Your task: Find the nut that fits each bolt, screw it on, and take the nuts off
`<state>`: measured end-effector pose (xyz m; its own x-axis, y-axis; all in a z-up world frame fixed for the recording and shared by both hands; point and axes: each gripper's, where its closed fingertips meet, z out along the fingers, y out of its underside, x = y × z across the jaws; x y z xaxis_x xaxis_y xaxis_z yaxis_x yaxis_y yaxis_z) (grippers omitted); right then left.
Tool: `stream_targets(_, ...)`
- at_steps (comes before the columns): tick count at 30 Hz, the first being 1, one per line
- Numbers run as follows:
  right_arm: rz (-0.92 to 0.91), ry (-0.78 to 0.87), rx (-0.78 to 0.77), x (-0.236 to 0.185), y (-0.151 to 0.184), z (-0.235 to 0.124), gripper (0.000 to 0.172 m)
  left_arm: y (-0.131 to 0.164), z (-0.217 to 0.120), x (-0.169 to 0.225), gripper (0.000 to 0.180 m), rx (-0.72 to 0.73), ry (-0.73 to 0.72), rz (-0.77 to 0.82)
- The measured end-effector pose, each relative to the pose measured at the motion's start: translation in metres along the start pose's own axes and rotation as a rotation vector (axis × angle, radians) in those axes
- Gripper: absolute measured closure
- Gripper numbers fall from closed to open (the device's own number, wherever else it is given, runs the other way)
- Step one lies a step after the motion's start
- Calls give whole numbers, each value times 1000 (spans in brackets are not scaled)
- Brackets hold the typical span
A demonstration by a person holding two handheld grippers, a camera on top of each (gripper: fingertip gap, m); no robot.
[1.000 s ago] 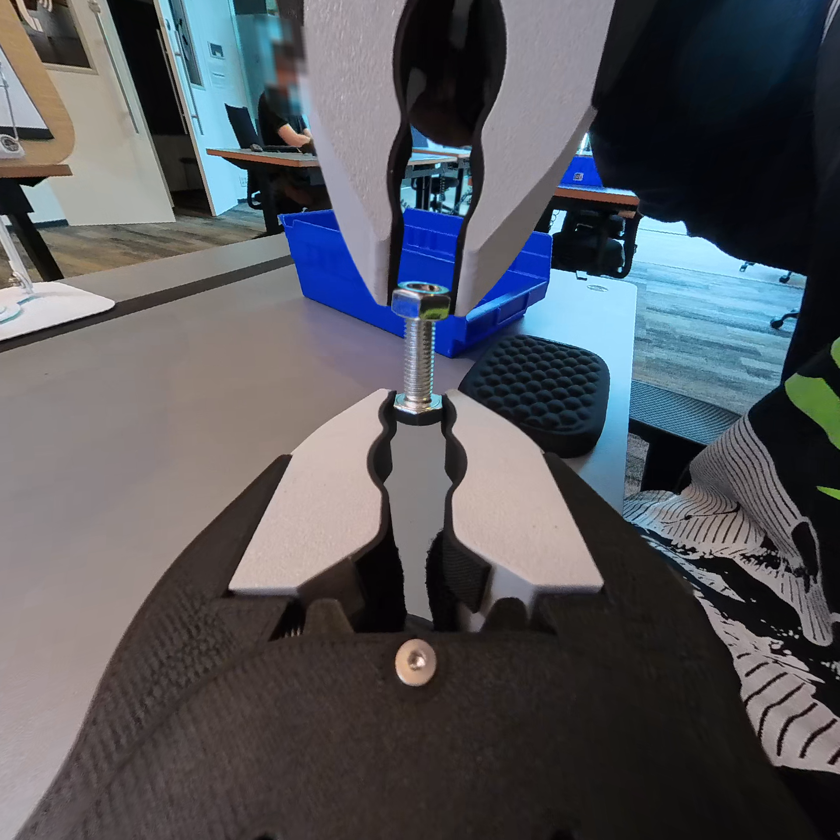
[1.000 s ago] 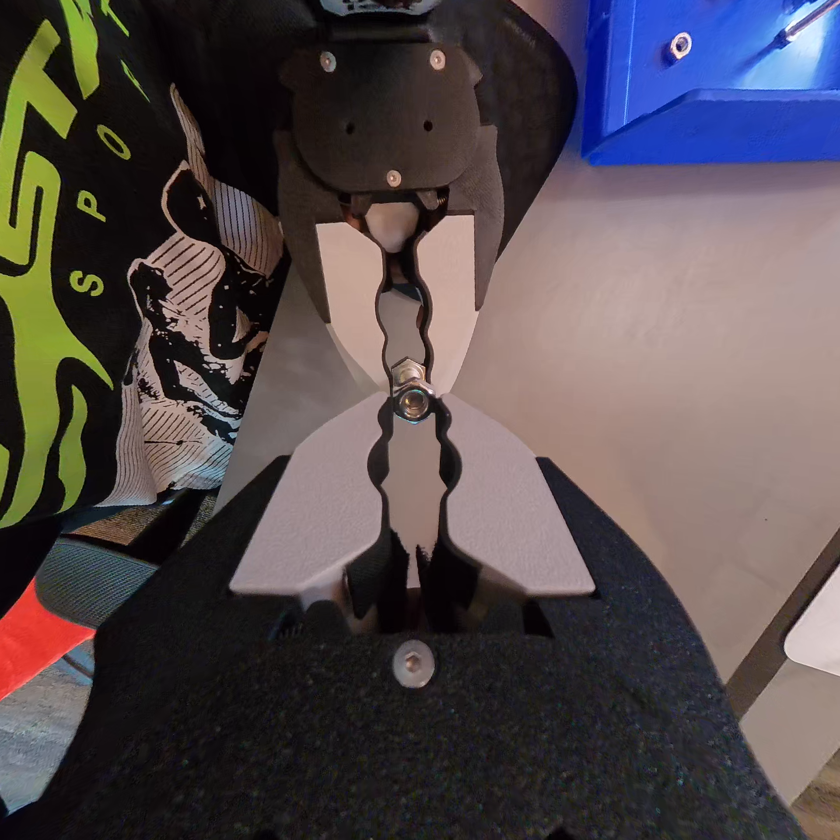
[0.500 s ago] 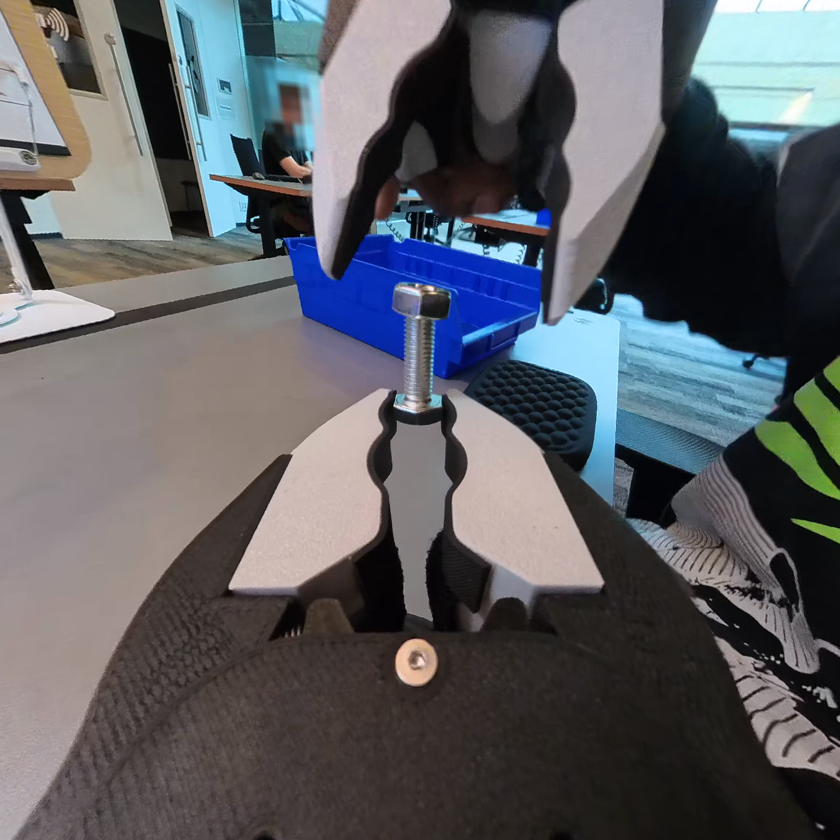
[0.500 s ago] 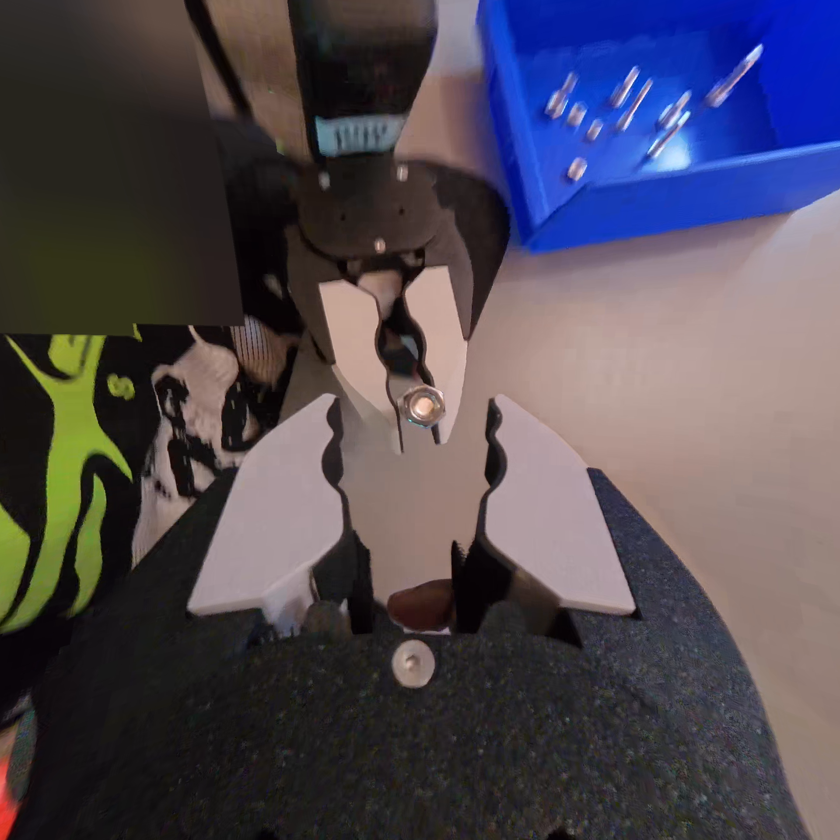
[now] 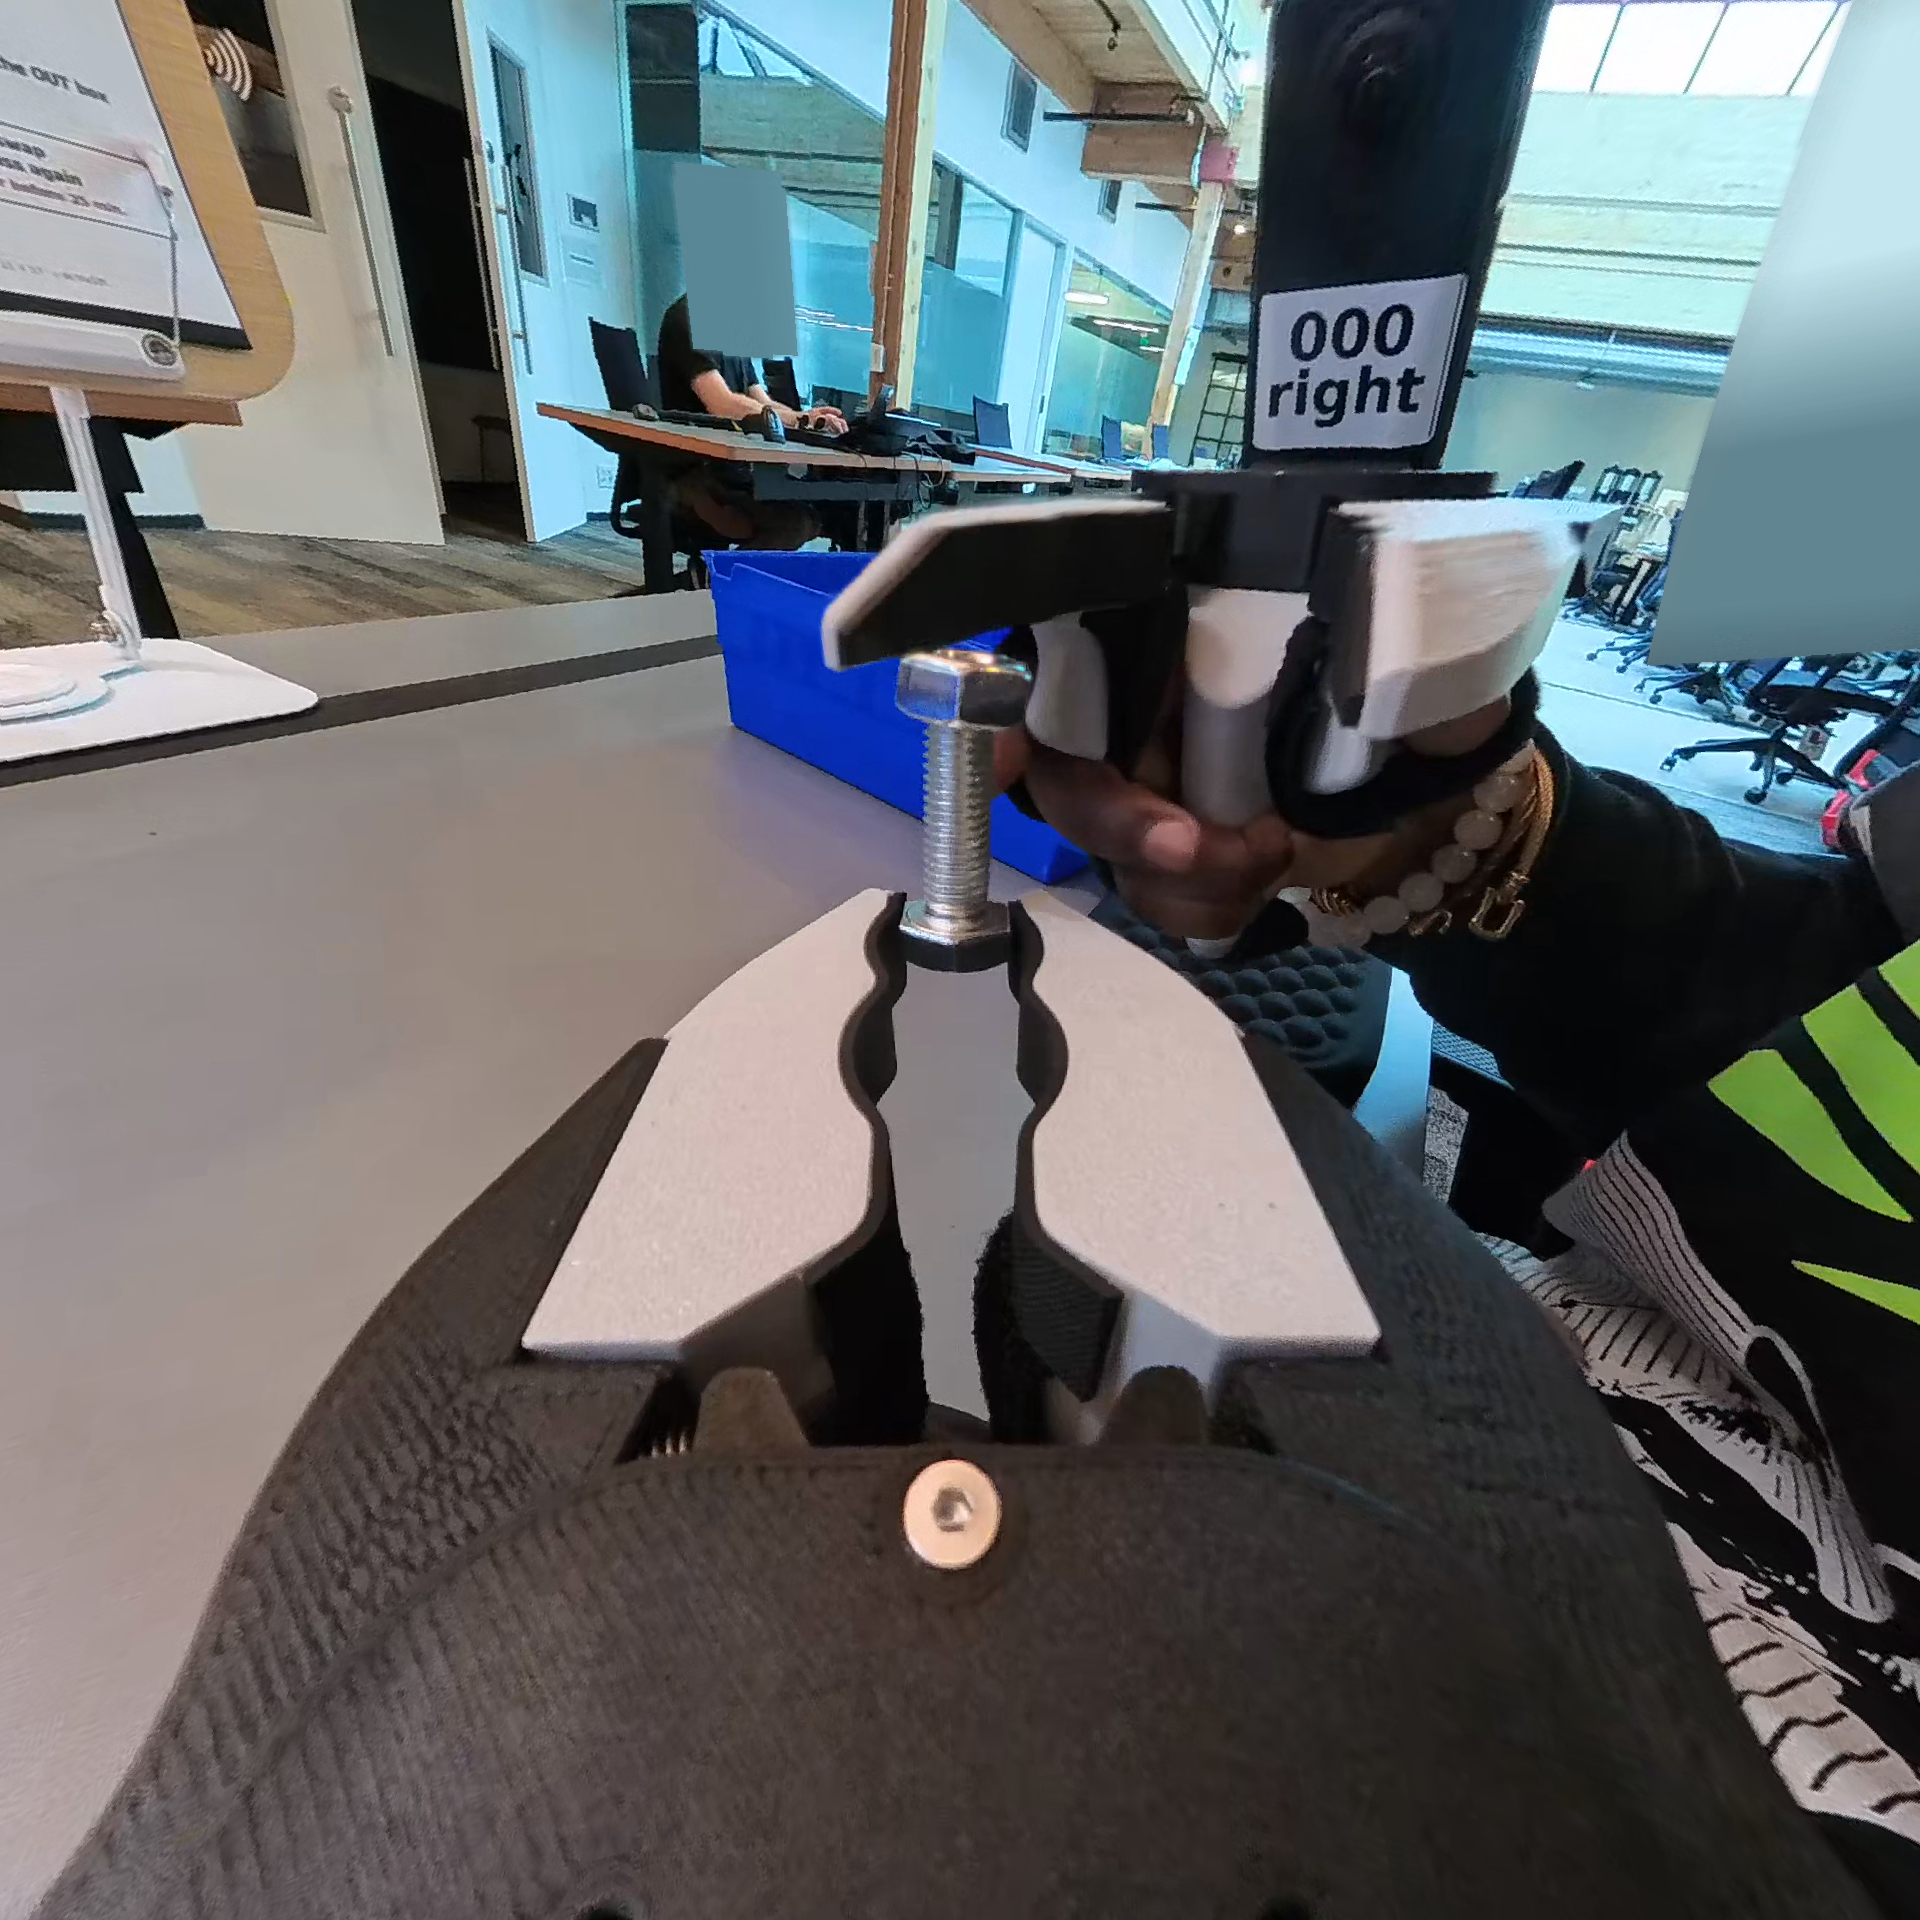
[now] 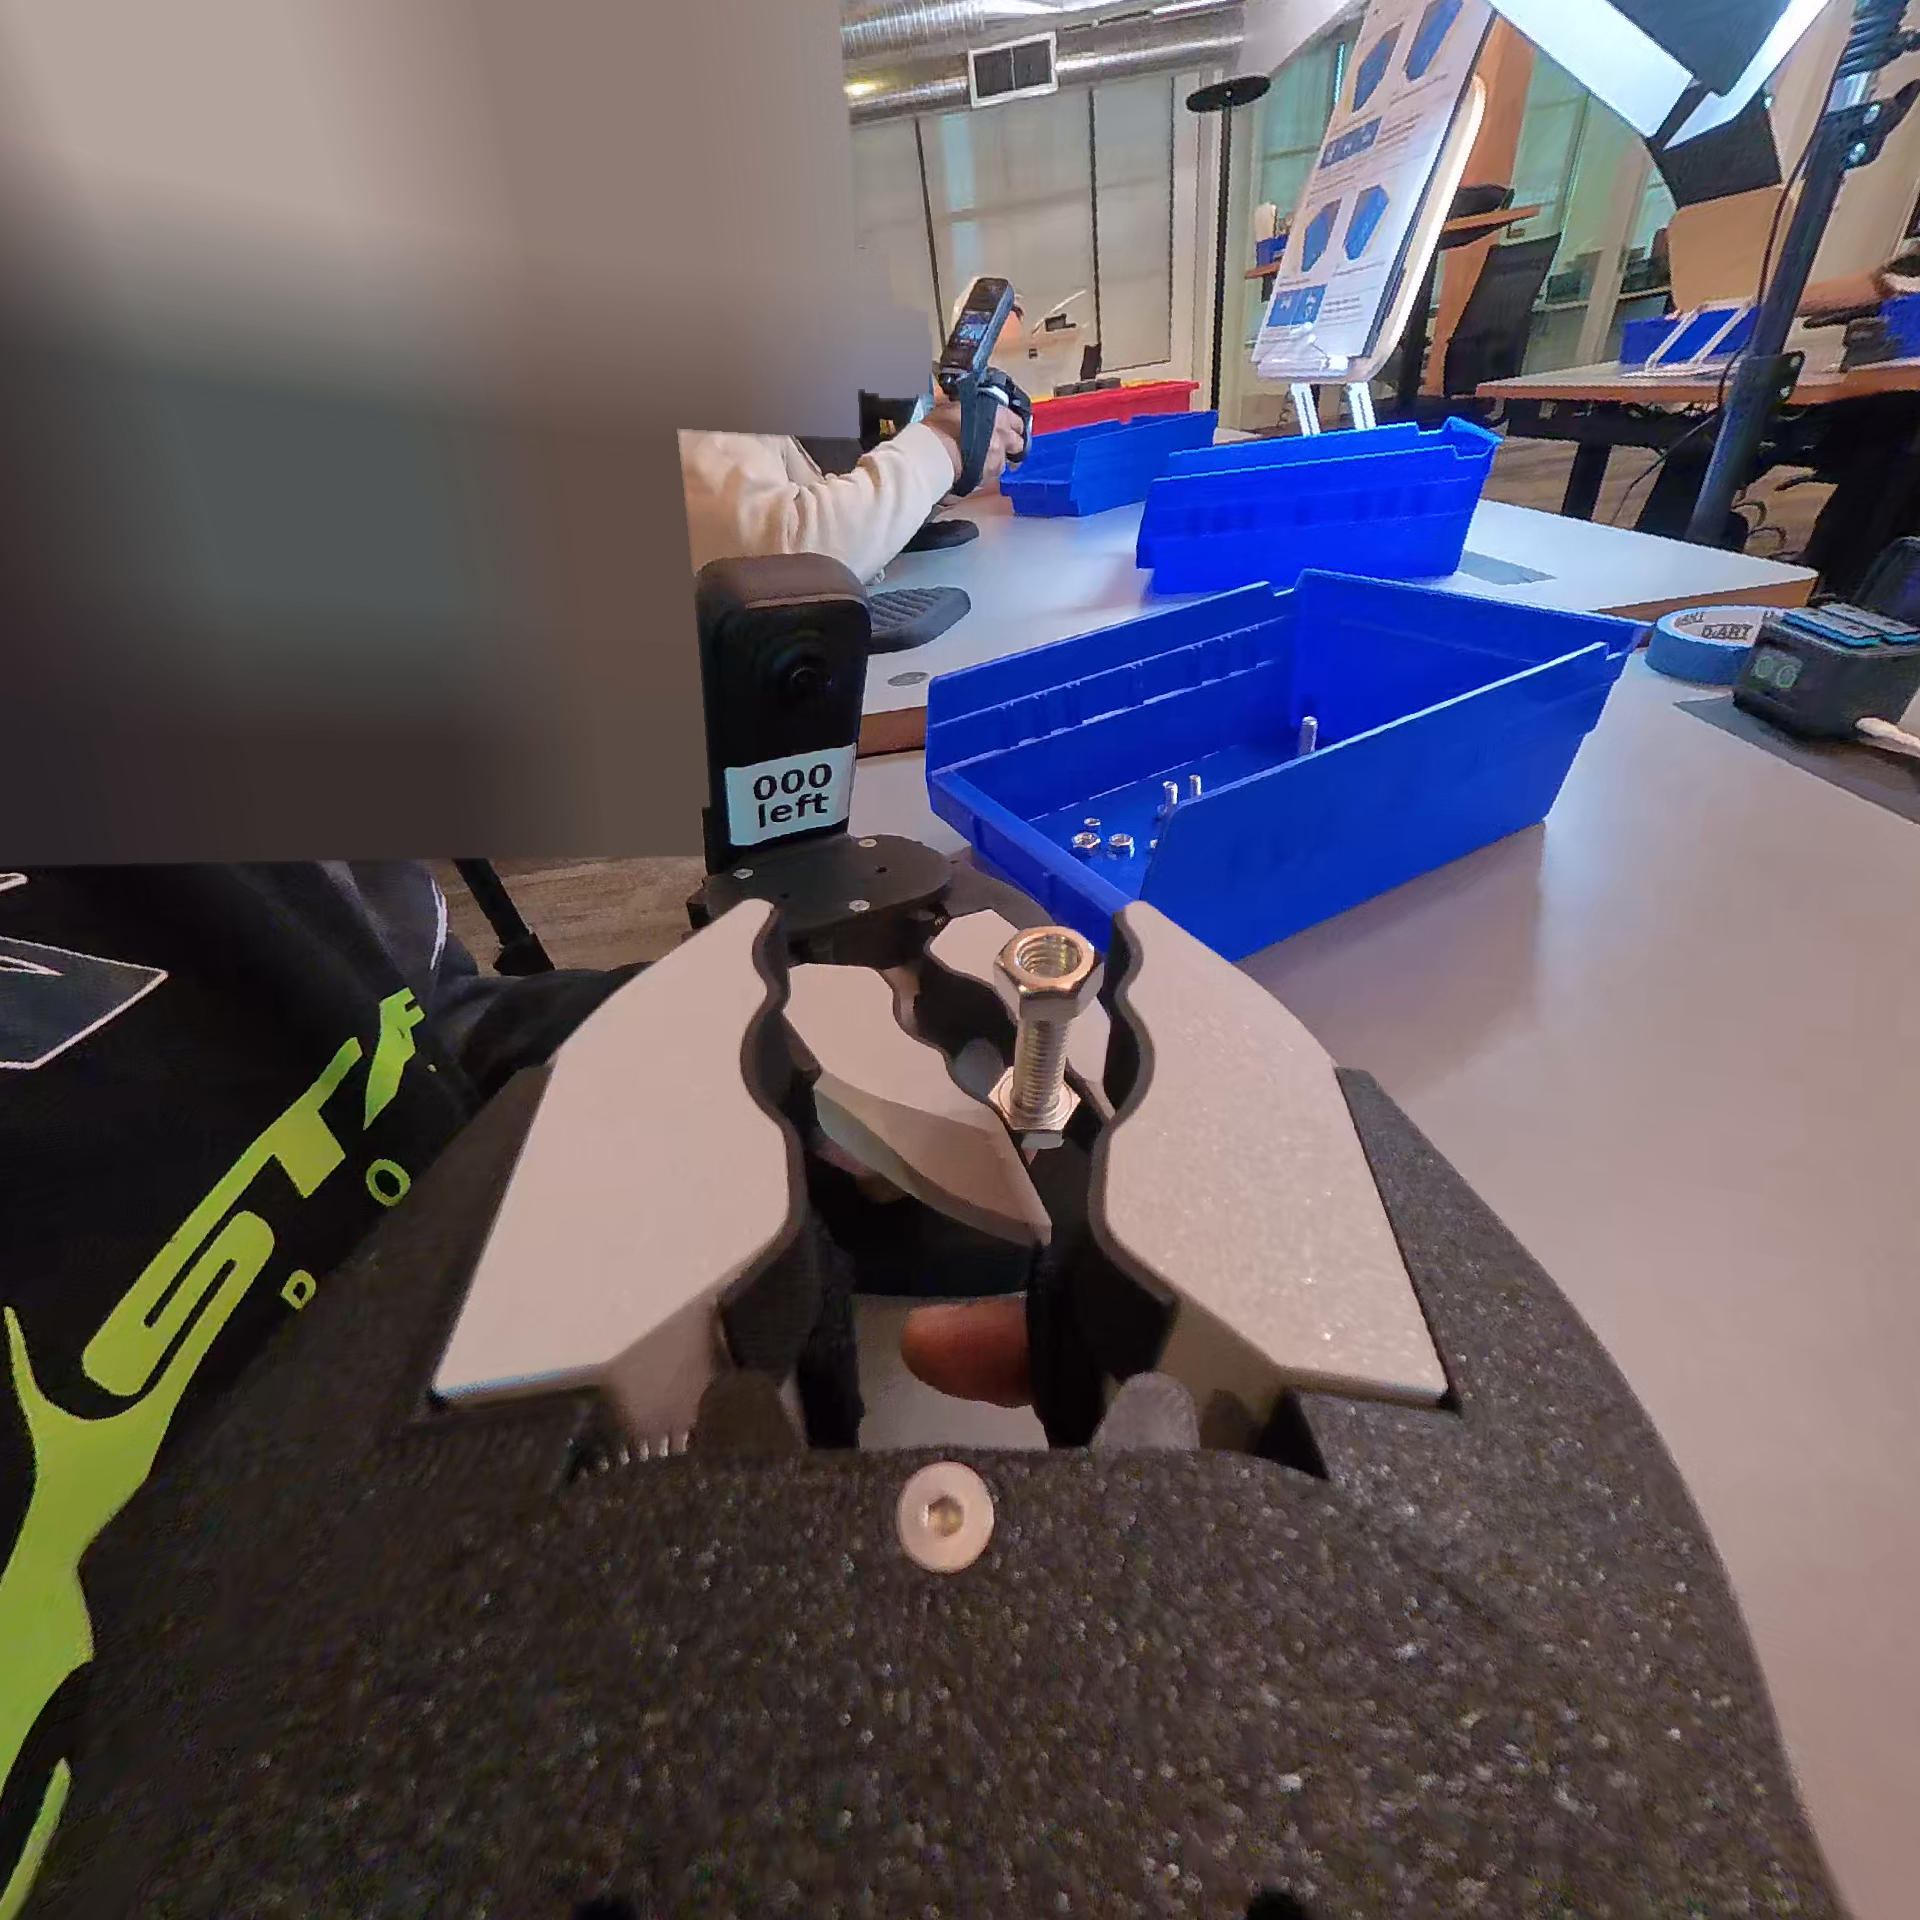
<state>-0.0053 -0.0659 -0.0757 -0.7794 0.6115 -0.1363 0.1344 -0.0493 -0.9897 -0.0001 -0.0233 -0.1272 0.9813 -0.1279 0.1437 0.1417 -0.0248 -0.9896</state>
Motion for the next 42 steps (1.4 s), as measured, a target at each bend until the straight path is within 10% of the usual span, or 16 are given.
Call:
stream_targets(17,-23,59,1,7,3,-6,120,0,-1,-2,162,5,-6,-12)
stream_targets(25,-41,154,14,20,3,-2,152,0,0,-4,162,2,-54,24)
stream_targets(42,-8,395,32,27,3,-5,140,0,0,-14,162,-3,-223,108)
